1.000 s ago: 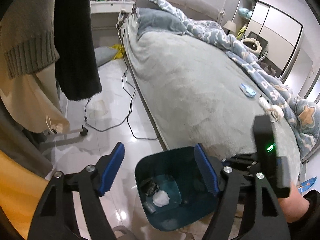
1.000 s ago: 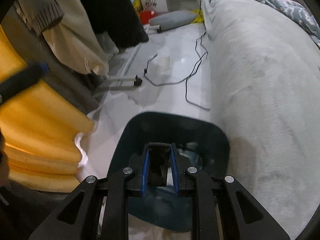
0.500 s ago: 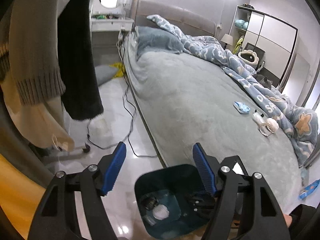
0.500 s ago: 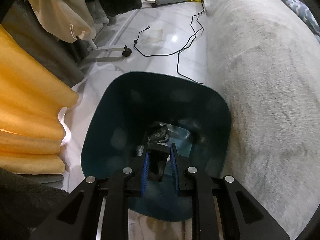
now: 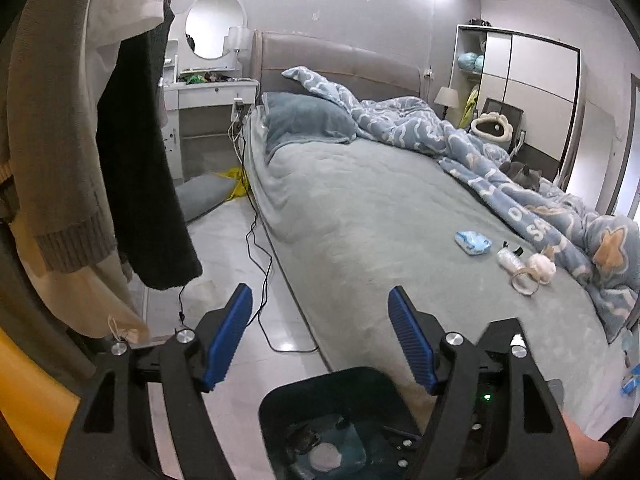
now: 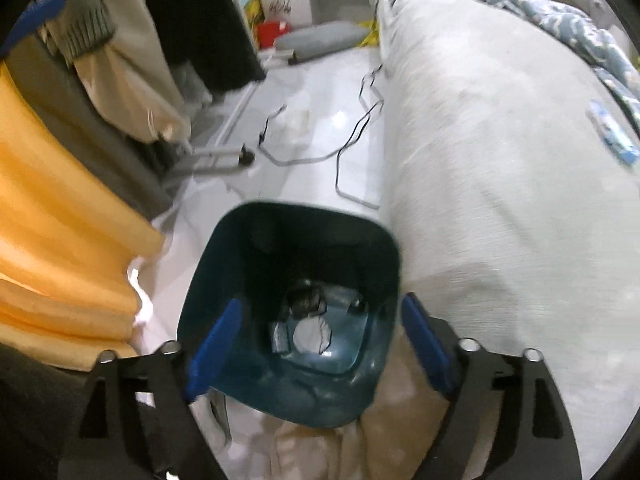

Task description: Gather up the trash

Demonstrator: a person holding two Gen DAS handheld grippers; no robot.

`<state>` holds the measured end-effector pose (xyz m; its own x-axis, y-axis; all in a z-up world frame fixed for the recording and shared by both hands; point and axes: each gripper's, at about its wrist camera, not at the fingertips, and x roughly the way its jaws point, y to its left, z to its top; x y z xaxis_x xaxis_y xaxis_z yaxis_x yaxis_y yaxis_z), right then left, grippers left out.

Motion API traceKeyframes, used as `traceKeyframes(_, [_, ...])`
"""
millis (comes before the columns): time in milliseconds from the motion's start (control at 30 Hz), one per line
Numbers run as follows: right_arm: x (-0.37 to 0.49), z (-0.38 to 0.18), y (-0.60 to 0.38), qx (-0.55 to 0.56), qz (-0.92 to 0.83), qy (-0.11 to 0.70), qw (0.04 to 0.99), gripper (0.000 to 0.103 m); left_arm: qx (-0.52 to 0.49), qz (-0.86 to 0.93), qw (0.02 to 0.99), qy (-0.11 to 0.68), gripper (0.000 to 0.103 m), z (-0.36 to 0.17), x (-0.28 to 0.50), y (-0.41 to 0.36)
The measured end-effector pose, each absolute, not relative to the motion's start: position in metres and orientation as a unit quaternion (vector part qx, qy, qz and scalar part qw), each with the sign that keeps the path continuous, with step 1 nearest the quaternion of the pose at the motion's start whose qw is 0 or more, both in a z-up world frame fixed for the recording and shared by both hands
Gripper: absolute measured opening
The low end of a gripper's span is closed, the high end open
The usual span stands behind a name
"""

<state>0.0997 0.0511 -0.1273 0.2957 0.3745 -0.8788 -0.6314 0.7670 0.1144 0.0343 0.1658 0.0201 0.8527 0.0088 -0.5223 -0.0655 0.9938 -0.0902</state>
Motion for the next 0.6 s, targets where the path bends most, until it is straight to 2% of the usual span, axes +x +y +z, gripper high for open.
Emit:
traceKeyframes(100, [0.101, -0.116, 0.033, -0.133, 0.297, 0.480, 0.814, 0.090, -0.044, 0.019, 0.964, 0.262, 0.080, 0.023, 0.035, 0.151])
traceKeyframes(233, [0.107, -0.100, 0.003, -0.107, 0.283, 0.454, 0.838, 0.094, -0.044, 0.000, 0.962, 0.268, 0.081, 0.026, 0.042, 0.127])
traceKeyframes(333, [0.109, -0.092, -0.023, -0.090, 0.273, 0.433, 0.854, 0.097, -0.051, -0.004, 0.960, 0.276, 0.086, 0.024, 0.048, 0.115])
traceKeyframes(467, [0.113, -0.073, -0.057, -0.069, 0.270, 0.408, 0.869, 0.097, -0.070, -0.011, 0.957, 0.282, 0.094, 0.022, 0.058, 0.098])
traceKeyframes(600, [0.109, -0.052, -0.084, -0.072, 0.273, 0.377, 0.882, 0.097, -0.080, -0.032, 0.953, 0.291, 0.095, 0.018, 0.066, 0.077])
